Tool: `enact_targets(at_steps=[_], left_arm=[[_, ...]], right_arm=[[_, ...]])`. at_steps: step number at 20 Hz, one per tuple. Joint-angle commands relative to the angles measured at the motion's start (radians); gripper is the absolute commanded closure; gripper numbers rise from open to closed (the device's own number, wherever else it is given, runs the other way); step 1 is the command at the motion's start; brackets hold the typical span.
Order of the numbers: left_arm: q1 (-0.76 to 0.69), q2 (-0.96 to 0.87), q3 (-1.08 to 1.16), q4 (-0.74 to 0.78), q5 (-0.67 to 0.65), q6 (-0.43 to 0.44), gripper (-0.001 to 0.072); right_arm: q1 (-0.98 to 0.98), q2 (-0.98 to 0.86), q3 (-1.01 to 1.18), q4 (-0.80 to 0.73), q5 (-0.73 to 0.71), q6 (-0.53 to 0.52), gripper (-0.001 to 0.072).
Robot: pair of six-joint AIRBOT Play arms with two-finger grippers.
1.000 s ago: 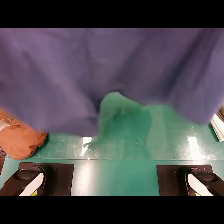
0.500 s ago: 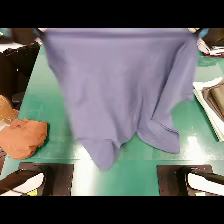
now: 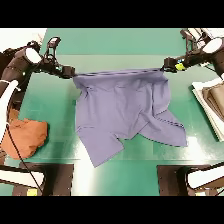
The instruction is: Fold the shirts.
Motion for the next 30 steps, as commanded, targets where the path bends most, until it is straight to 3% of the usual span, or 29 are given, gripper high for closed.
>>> enact_targets(at_steps=[1, 2, 3, 7, 14, 21, 25, 27, 30], left_arm=[[0.0, -0.028, 0.012, -0.013, 0.049, -0.026, 0.0215], [0.0, -0.027, 0.024, -0.01, 0.014, -0.025, 0.016], [0.0, -0.023, 0.042, 0.001, -0.038, -0.025, 0.0159], [0.0, 0.06, 0.057, 0.089, -0.281, -0.026, 0.0159], [0.0, 0.384, -0.448, 0.071, -0.294, -0.077, 0.0159], [0.0, 0.577, -0.883, -0.115, -0.199, -0.104, 0.0159], [0.0, 0.577, -0.986, -0.232, -0.1, -0.094, 0.0159], [-0.01, 0.577, -1.014, -0.293, -0.039, -0.049, 0.0159], [-0.063, 0.576, -1.022, -0.303, 0.05, -0.047, 0.0162]], right_arm=[[0.009, -0.031, -0.001, 0.013, -0.048, -0.001, 0.0527], [0.008, -0.031, 0.01, 0.011, -0.028, -0.001, 0.0367], [-0.002, -0.031, 0.033, 0.011, 0.016, -0.001, 0.0347], [-0.055, 0.039, 0.041, 0.01, 0.222, -0.048, 0.0348], [-0.174, 0.439, -0.394, 0.01, 0.219, -0.072, 0.0348], [-0.275, 0.679, -0.663, 0.011, 0.209, -0.072, 0.0348], [-0.315, 0.74, -0.737, 0.012, 0.211, -0.072, 0.0348], [-0.33, 0.762, -0.759, 0.011, 0.212, -0.072, 0.0348], [-0.364, 0.779, -0.767, 0.01, 0.236, -0.071, 0.0349]])
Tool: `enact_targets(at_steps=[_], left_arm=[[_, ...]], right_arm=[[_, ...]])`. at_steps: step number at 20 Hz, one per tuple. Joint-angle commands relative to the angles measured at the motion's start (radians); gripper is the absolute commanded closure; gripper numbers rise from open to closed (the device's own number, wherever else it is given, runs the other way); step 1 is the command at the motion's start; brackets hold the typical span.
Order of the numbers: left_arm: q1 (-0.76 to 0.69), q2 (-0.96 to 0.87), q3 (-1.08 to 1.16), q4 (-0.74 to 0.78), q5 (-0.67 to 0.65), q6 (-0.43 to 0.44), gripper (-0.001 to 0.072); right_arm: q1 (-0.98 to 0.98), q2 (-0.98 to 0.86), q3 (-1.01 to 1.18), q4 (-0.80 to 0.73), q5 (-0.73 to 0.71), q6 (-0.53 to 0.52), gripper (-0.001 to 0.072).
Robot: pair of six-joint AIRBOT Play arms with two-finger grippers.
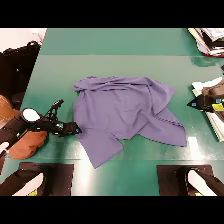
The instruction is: Fold the shirts.
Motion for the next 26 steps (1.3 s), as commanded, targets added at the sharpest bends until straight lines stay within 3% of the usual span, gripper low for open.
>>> enact_targets(at_steps=[1, 2, 3, 8, 10, 11, 13, 16, 18, 22, 24, 26], left_arm=[[-0.035, -0.001, -0.029, -0.038, 0.117, 0.019, 0.0288], [-0.035, -0.001, -0.027, -0.046, 0.118, 0.021, 0.0536], [-0.035, -0.001, -0.02, -0.046, 0.115, 0.025, 0.0678], [-0.035, -0.001, 0.068, -0.046, 0.05, 0.055, 0.0684], [-0.035, -0.001, 0.093, -0.046, 0.034, 0.073, 0.0684], [-0.035, -0.001, 0.097, -0.046, 0.034, 0.077, 0.0684], [-0.035, -0.001, 0.097, -0.05, 0.037, 0.077, 0.0684], [-0.035, -0.001, 0.097, -0.05, 0.037, 0.077, 0.0684], [-0.035, -0.001, 0.097, -0.049, 0.037, 0.077, 0.0683], [-0.035, -0.001, 0.097, -0.05, 0.047, 0.077, 0.0683], [-0.035, -0.001, 0.097, -0.05, 0.049, 0.077, 0.0684], [-0.035, -0.001, 0.097, -0.05, 0.045, 0.077, 0.0684]], right_arm=[[-0.043, 0.024, -0.02, -0.003, 0.039, 0.0, 0.0348], [-0.061, 0.023, -0.02, -0.01, 0.06, 0.0, 0.0348], [-0.084, 0.023, -0.02, -0.026, 0.08, 0.0, 0.0348], [-0.213, 0.024, -0.093, -0.221, 0.159, 0.008, 0.0342], [-0.267, 0.019, -0.203, -0.216, 0.151, 0.008, 0.0123], [-0.281, 0.01, -0.256, -0.216, 0.14, 0.008, 0.0123], [-0.29, -0.022, -0.343, -0.208, 0.112, 0.007, 0.017], [-0.29, -0.066, -0.415, -0.209, 0.025, 0.007, 0.0173], [-0.29, -0.091, -0.426, -0.186, 0.011, 0.007, 0.0218], [-0.273, -0.149, -0.426, -0.157, 0.011, 0.003, 0.0239], [-0.228, -0.17, -0.426, -0.156, 0.005, 0.003, 0.0329], [-0.166, -0.172, -0.425, -0.156, -0.026, 0.003, 0.0489]])
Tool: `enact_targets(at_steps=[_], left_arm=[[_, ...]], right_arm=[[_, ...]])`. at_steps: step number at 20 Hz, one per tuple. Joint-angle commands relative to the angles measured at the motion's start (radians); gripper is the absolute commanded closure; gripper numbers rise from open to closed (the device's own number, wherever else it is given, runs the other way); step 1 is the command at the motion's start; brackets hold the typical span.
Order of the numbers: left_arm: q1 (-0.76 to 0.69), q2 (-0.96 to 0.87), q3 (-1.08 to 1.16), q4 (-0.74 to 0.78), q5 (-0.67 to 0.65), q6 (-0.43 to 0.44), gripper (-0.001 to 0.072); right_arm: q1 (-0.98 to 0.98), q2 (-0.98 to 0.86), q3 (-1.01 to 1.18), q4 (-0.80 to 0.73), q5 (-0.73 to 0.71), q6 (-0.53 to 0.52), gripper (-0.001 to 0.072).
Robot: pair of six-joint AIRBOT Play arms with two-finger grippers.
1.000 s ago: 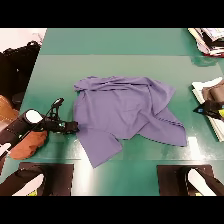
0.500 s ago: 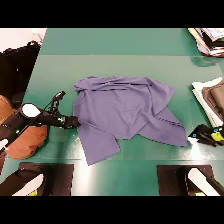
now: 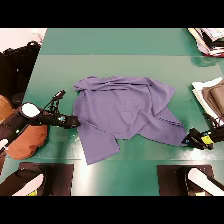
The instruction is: Fold the shirts.
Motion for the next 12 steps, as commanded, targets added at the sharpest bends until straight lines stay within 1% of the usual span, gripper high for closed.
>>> enact_targets(at_steps=[1, 2, 3, 5, 8, 10, 12], left_arm=[[0.0, 0.001, 0.002, 0.0, 0.0, 0.0, 0.0684], [0.0, 0.002, 0.002, 0.0, 0.0, 0.0, 0.0684], [0.0, 0.008, 0.002, 0.0, -0.003, 0.0, 0.0684], [0.0, 0.042, 0.021, 0.015, -0.024, -0.004, 0.0685], [0.0, 0.119, 0.151, 0.105, -0.093, -0.052, 0.0685], [0.0, 0.178, 0.3, 0.181, -0.145, -0.083, 0.0685], [0.0, 0.207, 0.496, 0.243, -0.204, -0.092, 0.0684]], right_arm=[[0.087, -0.02, 0.002, 0.002, -0.063, -0.002, 0.0571], [0.111, -0.019, 0.011, 0.002, -0.071, -0.002, 0.0661], [0.135, -0.019, 0.024, 0.002, -0.07, -0.002, 0.0697], [0.186, -0.019, 0.075, 0.003, -0.038, -0.002, 0.0697], [0.279, 0.01, 0.216, 0.004, 0.008, -0.001, 0.0697], [0.335, 0.073, 0.346, 0.004, -0.007, 0.024, 0.0697], [0.365, 0.143, 0.504, 0.005, -0.041, 0.046, 0.0697]])
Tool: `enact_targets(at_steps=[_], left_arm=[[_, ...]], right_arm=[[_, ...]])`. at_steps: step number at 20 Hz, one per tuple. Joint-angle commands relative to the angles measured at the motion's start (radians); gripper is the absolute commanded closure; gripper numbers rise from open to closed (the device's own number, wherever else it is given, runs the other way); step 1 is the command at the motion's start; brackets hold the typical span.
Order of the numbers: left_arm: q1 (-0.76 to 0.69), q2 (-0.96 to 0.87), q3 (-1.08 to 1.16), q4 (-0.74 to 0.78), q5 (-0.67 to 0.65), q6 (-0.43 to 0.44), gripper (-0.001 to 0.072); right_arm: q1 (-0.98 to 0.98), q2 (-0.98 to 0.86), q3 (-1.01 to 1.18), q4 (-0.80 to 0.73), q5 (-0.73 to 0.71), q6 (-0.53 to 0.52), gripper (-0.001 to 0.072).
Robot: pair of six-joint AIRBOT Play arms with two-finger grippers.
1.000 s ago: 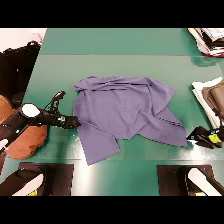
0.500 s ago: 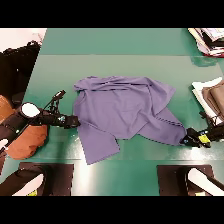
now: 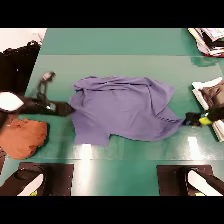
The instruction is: Fold the shirts.
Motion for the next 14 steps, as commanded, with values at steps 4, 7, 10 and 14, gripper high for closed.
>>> enact_targets(at_steps=[4, 7, 10, 14], left_arm=[[0.0, 0.067, 0.627, 0.141, -0.115, -0.03, 0.0684], [0.0, 0.067, 0.927, 0.142, -0.074, -0.041, 0.0685], [0.0, 0.067, 1.155, 0.141, -0.039, -0.092, 0.0685], [0.0, 0.067, 1.32, 0.14, -0.014, -0.129, 0.0686]], right_arm=[[0.048, 0.18, 0.532, 0.001, -0.079, 0.053, 0.0698], [-0.008, 0.228, 0.789, 0.0, -0.081, 0.053, 0.0697], [-0.087, 0.261, 0.975, 0.0, -0.062, 0.053, 0.0697], [-0.193, 0.269, 1.144, 0.0, -0.006, 0.053, 0.0697]])
